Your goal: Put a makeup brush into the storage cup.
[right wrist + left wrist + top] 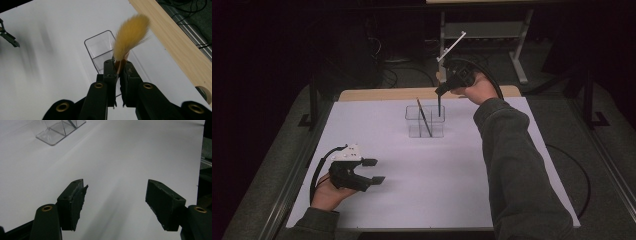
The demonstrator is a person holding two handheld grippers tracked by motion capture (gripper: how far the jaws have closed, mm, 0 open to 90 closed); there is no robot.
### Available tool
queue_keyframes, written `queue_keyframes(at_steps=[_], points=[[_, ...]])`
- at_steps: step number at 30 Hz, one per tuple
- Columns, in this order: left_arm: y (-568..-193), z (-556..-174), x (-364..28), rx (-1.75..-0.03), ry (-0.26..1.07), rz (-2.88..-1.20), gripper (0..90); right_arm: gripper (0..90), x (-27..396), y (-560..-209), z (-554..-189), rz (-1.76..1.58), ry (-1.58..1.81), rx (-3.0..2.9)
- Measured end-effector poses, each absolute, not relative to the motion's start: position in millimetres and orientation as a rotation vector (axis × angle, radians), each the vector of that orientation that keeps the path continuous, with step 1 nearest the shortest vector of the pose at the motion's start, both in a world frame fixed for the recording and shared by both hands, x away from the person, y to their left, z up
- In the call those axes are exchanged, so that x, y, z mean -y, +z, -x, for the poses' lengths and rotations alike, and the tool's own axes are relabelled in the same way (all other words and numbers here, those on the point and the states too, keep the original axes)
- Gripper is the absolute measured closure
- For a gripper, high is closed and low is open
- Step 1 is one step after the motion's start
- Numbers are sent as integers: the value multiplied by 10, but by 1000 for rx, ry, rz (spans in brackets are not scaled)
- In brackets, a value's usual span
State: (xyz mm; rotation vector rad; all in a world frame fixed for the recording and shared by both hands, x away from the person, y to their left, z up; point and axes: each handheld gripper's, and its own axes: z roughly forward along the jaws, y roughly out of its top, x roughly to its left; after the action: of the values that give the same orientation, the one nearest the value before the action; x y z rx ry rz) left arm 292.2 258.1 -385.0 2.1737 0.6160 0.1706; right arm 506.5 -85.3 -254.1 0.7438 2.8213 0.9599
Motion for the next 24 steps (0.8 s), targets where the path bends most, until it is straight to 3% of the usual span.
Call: queue_keyframes(at_steps=[24], points=[[-3844,-2925,-2602,-612,177,-2185,307,826,749,-2688,-5168,-778,936,-2827]])
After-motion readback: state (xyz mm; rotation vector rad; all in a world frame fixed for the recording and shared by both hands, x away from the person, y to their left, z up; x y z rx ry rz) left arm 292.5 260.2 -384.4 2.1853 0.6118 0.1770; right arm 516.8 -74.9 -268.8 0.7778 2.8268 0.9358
